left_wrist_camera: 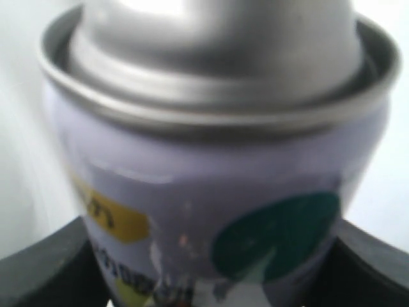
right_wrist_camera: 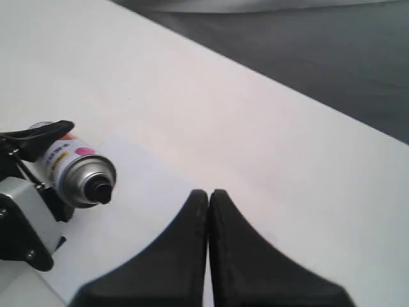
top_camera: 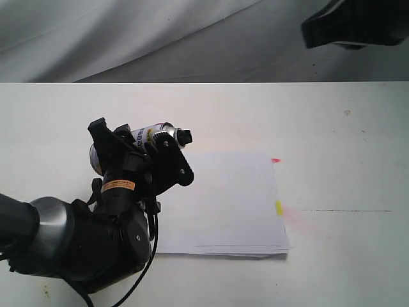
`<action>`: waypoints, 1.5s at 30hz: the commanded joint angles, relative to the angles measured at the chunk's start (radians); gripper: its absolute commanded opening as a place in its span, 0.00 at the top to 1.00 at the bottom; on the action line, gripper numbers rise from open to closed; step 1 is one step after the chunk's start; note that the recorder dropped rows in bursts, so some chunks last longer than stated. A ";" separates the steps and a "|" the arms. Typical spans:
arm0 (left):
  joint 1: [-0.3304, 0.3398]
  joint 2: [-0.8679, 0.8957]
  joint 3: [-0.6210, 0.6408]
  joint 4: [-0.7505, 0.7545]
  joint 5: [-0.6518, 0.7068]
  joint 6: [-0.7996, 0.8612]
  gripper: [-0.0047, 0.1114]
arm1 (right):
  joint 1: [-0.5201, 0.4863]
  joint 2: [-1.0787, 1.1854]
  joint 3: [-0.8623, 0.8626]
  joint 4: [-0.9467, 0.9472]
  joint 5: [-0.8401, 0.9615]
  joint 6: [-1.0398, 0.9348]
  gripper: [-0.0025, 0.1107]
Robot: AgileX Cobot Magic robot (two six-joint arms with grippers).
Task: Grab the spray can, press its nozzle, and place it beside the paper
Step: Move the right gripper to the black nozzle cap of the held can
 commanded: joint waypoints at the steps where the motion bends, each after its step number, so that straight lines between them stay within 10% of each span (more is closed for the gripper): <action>1: 0.002 -0.007 -0.011 0.010 -0.050 -0.004 0.96 | -0.052 0.148 -0.058 0.277 0.033 -0.233 0.98; 11: 0.002 -0.007 -0.011 0.010 -0.050 -0.004 0.96 | -0.310 0.423 -0.056 0.750 0.348 -0.741 0.98; 29: 0.002 -0.007 -0.011 0.012 -0.050 -0.002 0.96 | -0.156 0.615 0.014 0.907 0.363 -1.349 0.98; 45: 0.002 -0.007 -0.011 0.012 -0.043 -0.004 0.96 | -0.112 0.539 0.048 0.999 0.362 -1.337 0.98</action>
